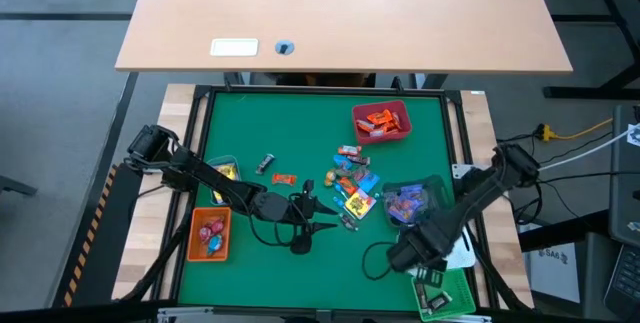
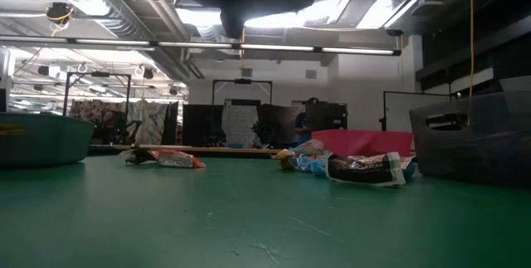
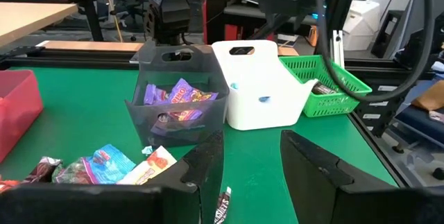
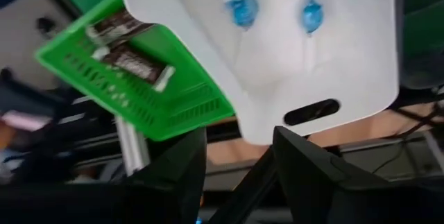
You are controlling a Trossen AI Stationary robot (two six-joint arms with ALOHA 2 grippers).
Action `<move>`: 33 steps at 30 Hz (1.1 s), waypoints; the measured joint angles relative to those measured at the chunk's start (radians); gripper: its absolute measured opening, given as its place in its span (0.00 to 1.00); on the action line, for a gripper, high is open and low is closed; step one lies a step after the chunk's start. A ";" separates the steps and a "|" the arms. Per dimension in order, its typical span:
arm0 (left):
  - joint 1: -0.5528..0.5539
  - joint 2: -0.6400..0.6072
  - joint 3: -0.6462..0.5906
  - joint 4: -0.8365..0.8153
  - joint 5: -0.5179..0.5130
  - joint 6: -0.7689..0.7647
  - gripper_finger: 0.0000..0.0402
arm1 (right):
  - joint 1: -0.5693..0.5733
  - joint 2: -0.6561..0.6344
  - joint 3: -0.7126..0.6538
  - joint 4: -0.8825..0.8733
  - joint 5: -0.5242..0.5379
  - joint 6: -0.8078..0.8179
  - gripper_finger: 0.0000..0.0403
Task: Sort candy
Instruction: Put the brown chocolate bar into the green bin
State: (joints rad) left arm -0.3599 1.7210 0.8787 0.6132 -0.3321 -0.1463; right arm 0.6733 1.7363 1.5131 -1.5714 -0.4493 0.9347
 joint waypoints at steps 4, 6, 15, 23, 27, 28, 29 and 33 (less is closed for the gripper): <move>0.000 0.000 0.000 0.000 0.000 0.000 0.33 | -0.037 0.000 0.000 0.000 -0.083 -0.041 0.41; 0.000 0.000 0.000 0.000 0.000 0.000 0.33 | -0.044 -0.007 0.000 0.002 -0.104 -0.049 0.41; 0.000 0.000 0.000 0.000 0.000 0.000 0.33 | -0.052 -0.034 0.000 0.160 0.147 -0.083 0.41; 0.000 0.000 0.000 0.000 0.000 0.000 0.33 | -0.052 -0.034 -0.002 0.524 0.590 -0.266 0.41; 0.000 0.000 0.000 0.000 0.000 0.000 0.33 | -0.061 -0.013 -0.002 0.568 0.722 -0.338 0.41; 0.000 0.000 0.000 0.000 0.000 0.000 0.33 | -0.064 -0.002 -0.003 0.567 0.727 -0.338 0.41; 0.000 0.000 0.000 0.000 0.000 0.000 0.33 | -0.072 0.009 -0.003 0.566 0.725 -0.339 0.41; 0.000 -0.001 0.000 0.000 0.000 0.000 0.33 | -0.100 0.064 -0.003 0.571 0.716 -0.350 0.41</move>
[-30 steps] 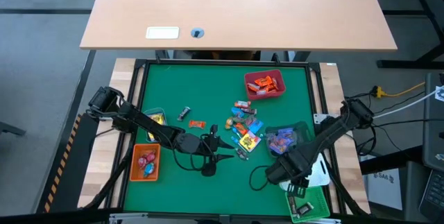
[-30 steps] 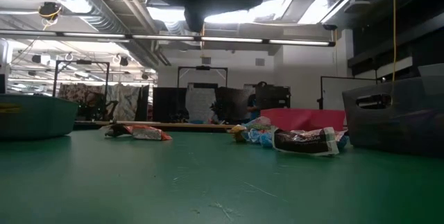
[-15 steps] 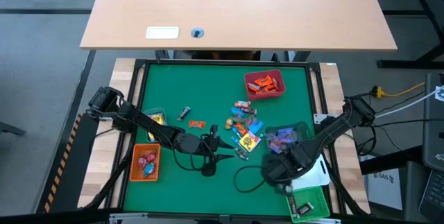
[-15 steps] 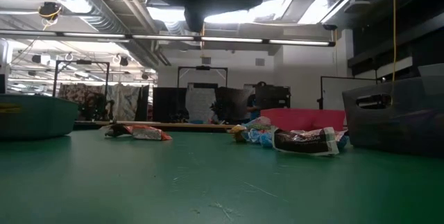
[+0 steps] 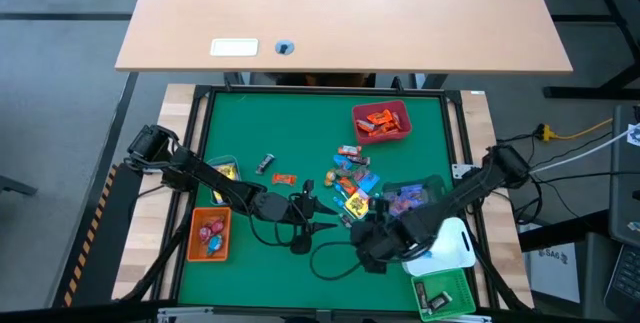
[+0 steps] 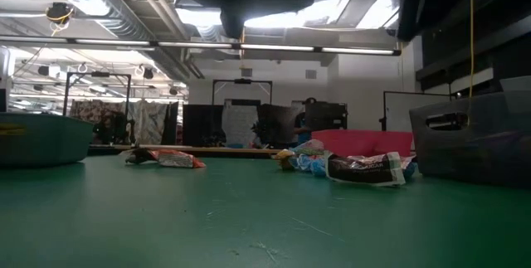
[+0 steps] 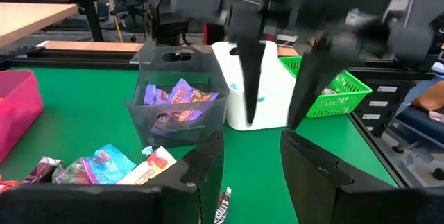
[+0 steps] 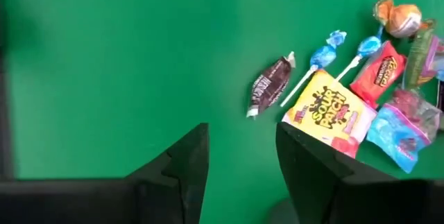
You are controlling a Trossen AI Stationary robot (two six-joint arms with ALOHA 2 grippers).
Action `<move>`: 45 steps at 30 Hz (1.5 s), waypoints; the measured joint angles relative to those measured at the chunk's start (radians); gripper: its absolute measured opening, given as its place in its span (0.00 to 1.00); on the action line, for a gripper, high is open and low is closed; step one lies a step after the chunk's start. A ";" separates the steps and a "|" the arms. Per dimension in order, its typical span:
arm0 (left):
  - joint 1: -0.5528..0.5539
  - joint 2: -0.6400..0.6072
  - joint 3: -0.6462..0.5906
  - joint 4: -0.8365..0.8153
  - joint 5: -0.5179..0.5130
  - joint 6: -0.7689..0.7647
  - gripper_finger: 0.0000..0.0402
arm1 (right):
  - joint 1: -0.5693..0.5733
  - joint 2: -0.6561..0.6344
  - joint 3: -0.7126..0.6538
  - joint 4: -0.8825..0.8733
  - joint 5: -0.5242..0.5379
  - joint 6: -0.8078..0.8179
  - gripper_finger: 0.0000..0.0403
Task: Sort candy
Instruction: Put the brown chocolate bar into the green bin
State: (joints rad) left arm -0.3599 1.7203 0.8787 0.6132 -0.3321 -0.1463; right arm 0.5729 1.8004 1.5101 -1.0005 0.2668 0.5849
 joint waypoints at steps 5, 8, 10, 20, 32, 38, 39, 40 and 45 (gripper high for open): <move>0.000 0.000 0.000 0.000 0.001 0.000 0.33 | -0.040 0.061 -0.001 0.018 -0.006 -0.107 0.41; 0.000 0.000 0.000 -0.001 0.001 0.000 0.33 | -0.065 0.084 -0.001 0.028 -0.014 -0.160 0.41; 0.000 0.000 0.000 -0.001 0.000 0.000 0.33 | -0.082 0.097 -0.001 0.024 -0.014 -0.172 0.41; -0.001 0.000 -0.003 -0.024 0.002 0.001 0.33 | -0.114 0.166 -0.001 0.013 -0.038 -0.110 0.41; 0.000 0.000 -0.003 -0.098 0.001 0.001 0.33 | -0.115 0.240 -0.001 0.017 -0.039 -0.062 0.41; 0.000 0.000 -0.001 -0.127 -0.001 0.000 0.33 | -0.115 0.248 0.000 0.021 -0.020 -0.062 0.41; 0.000 0.000 -0.001 -0.130 -0.001 0.000 0.33 | -0.115 0.248 0.000 0.021 -0.012 -0.063 0.41; 0.000 0.000 -0.001 -0.136 -0.002 0.000 0.33 | -0.115 0.248 -0.001 0.021 -0.006 -0.063 0.41; 0.000 0.000 0.002 -0.206 0.000 -0.002 0.33 | -0.117 0.248 -0.001 0.024 -0.013 -0.062 0.41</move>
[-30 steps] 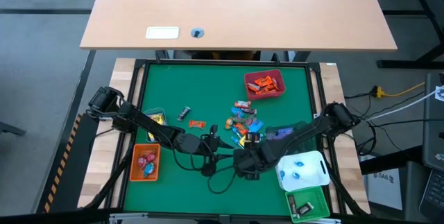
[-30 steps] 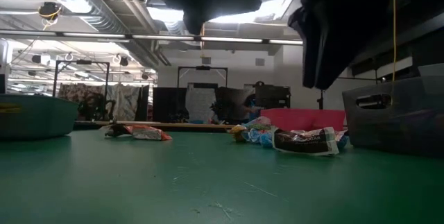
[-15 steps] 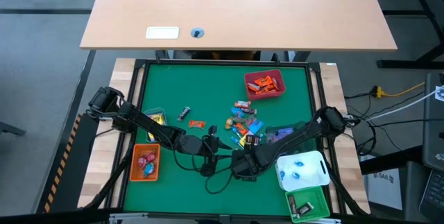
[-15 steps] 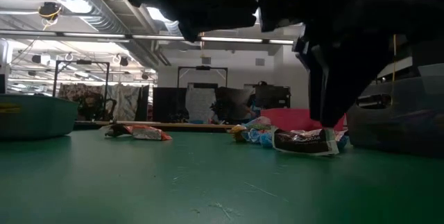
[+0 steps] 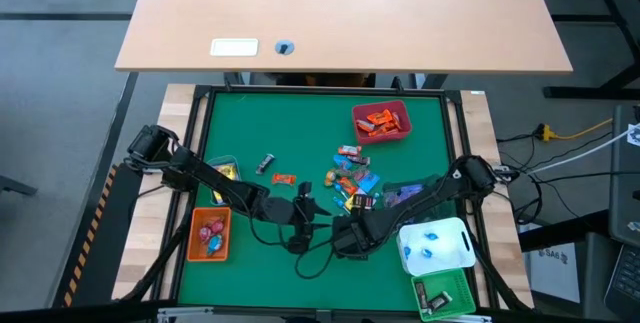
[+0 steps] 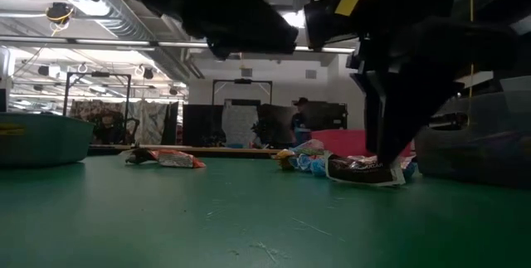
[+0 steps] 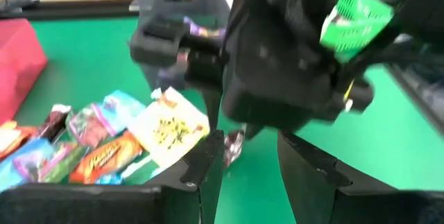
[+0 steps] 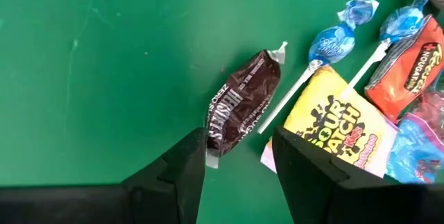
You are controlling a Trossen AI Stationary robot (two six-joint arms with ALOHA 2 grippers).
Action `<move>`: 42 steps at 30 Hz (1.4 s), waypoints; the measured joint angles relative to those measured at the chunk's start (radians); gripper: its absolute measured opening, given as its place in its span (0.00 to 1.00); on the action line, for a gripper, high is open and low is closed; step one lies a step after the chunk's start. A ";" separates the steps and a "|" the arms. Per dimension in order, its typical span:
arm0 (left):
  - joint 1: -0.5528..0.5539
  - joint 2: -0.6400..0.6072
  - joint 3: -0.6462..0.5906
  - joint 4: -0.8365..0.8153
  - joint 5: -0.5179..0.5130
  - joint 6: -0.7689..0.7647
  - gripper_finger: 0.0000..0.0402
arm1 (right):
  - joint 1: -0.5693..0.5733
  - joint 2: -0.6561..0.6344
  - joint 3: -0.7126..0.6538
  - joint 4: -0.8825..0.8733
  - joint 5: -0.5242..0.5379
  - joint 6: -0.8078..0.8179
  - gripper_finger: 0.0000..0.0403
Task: Sort candy
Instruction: Put the brown chocolate bar into the green bin
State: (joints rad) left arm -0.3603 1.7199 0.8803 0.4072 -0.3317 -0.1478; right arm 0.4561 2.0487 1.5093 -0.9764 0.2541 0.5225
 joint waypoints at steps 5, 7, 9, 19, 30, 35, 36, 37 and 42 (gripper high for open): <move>-0.002 0.000 0.000 -0.087 -0.001 -0.003 0.33 | 0.001 0.000 0.000 0.000 -0.003 0.000 0.41; -0.003 0.000 0.000 -0.114 -0.001 -0.002 0.33 | 0.001 0.000 0.000 0.000 -0.003 0.000 0.41; -0.003 0.000 0.000 -0.153 -0.001 -0.003 0.33 | 0.001 0.000 0.000 0.000 -0.003 0.000 0.41; -0.003 0.000 0.000 -0.233 0.000 -0.006 0.33 | 0.001 0.004 0.000 0.002 -0.004 0.000 0.41; -0.003 0.000 0.000 -0.232 0.000 -0.006 0.33 | 0.002 0.005 -0.055 0.070 -0.012 0.011 0.41; -0.003 0.000 0.000 -0.231 0.000 -0.006 0.33 | 0.002 -0.001 -0.111 0.131 -0.018 0.025 0.41; -0.003 0.000 0.000 -0.231 0.000 -0.006 0.33 | 0.002 -0.001 -0.114 0.135 -0.018 0.026 0.41; -0.003 0.000 0.000 -0.231 0.000 -0.006 0.33 | 0.003 -0.001 -0.114 0.137 -0.018 0.026 0.40; -0.003 0.000 0.000 -0.229 0.000 -0.006 0.33 | 0.003 0.000 -0.115 0.147 -0.022 0.024 0.27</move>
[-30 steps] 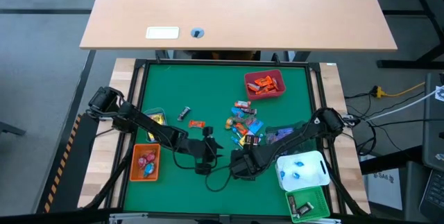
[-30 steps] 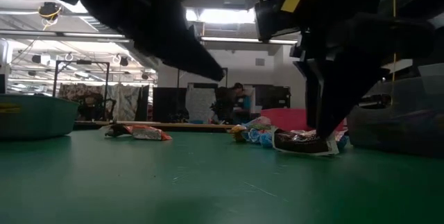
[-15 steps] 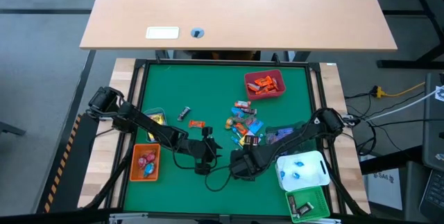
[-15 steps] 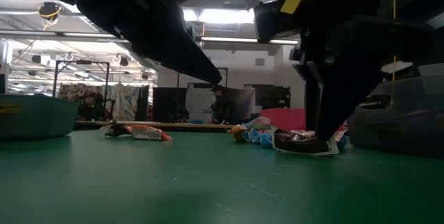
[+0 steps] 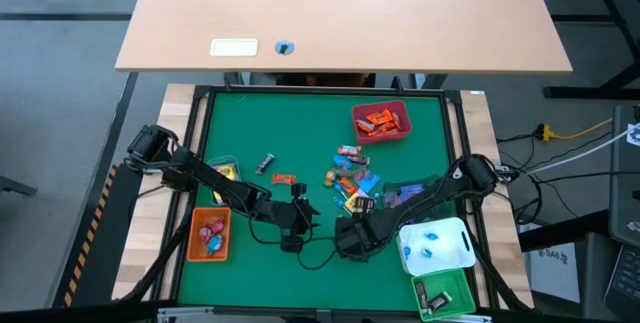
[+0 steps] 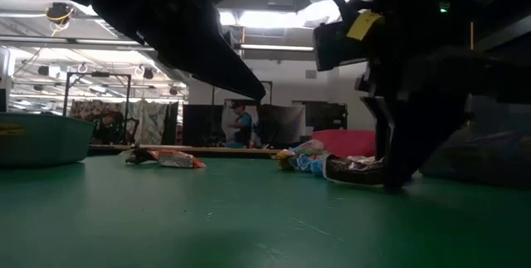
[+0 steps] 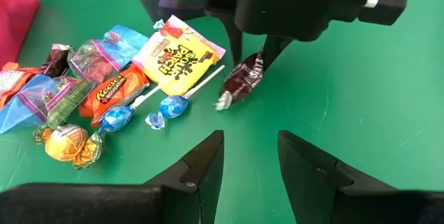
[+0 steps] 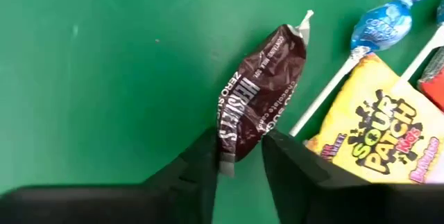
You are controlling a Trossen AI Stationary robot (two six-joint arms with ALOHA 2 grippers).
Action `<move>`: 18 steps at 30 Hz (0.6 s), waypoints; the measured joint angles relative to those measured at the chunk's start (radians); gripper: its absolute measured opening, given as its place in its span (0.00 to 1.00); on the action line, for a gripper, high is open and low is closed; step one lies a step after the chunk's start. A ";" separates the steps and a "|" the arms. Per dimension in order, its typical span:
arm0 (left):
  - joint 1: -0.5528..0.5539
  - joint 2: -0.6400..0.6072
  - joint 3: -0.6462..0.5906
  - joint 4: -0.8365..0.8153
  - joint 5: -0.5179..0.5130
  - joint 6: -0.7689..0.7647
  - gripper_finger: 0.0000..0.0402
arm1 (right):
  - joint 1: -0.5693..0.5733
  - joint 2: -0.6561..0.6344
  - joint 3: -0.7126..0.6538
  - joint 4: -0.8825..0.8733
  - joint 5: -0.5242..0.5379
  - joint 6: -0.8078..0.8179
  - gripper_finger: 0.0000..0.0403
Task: Sort candy
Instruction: Put the brown chocolate bar into the green bin
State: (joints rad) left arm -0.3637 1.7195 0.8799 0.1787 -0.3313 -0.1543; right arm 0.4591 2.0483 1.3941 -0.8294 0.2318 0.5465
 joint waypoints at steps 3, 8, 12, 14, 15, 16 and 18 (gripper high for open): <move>0.000 0.000 0.000 0.000 0.000 0.000 0.33 | 0.000 0.001 0.004 0.001 -0.019 0.000 0.16; 0.000 0.000 0.000 0.000 0.000 0.000 0.33 | -0.002 0.008 0.049 -0.040 -0.056 -0.029 0.02; 0.000 0.000 0.000 0.000 0.000 0.000 0.33 | -0.002 0.002 0.116 -0.134 -0.110 -0.055 0.06; 0.000 0.000 0.000 0.000 0.000 0.000 0.33 | -0.001 -0.001 0.154 -0.214 -0.150 -0.055 0.07; 0.000 0.000 -0.001 0.000 0.000 0.000 0.33 | 0.001 -0.001 0.173 -0.256 -0.175 -0.054 0.06; 0.000 0.000 -0.001 0.000 0.000 0.000 0.33 | 0.006 -0.002 0.194 -0.288 -0.203 -0.050 0.06; 0.000 0.000 -0.001 -0.001 0.000 0.000 0.33 | 0.015 -0.003 0.247 -0.354 -0.253 -0.036 0.03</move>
State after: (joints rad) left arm -0.3634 1.7195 0.8787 0.1781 -0.3313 -0.1543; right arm 0.4739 2.0449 1.6409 -1.1837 -0.0217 0.5101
